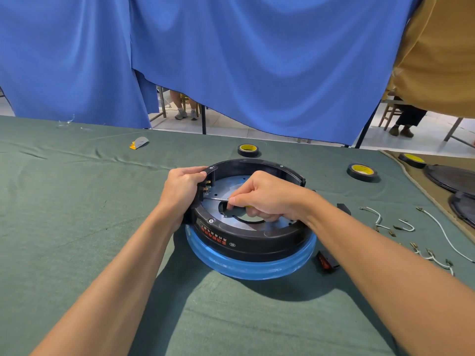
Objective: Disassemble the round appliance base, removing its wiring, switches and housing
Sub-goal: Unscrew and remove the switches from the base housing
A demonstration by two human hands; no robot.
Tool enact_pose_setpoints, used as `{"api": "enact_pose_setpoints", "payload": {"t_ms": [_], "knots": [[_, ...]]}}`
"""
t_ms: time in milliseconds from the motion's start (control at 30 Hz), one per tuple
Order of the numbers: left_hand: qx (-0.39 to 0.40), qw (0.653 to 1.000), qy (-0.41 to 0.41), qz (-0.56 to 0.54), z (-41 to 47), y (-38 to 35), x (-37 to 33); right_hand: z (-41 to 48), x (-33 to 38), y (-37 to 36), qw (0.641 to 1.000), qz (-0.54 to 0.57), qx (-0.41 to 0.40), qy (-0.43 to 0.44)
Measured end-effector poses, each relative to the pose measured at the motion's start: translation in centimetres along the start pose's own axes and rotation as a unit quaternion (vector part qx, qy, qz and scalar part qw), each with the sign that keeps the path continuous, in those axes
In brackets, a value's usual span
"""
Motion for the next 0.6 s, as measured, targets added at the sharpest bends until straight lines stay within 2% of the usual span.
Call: {"api": "enact_pose_setpoints", "payload": {"t_ms": [67, 133, 600], "knots": [[-0.003, 1.000, -0.001, 0.006, 0.0, 0.0, -0.1, 0.1, 0.7, 0.3, 0.988, -0.143, -0.050, 0.015], [-0.008, 1.000, -0.003, 0.010, 0.0, 0.0, -0.1, 0.1, 1.1, 0.3, 0.972, -0.219, -0.082, 0.027], [0.015, 1.000, -0.010, -0.005, -0.1, -0.1, -0.2, -0.6, 1.4, 0.1, 0.979, -0.176, -0.093, 0.050]]}}
Point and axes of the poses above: each hand's wrist, its own z-axis towards the middle knuckle, its own y-axis out of the back of the hand, x = y × z, the point moved 6 cm from there along z, towards the middle knuckle, and after that the axes turned 14 degrees about x, right-handed, at the moved point
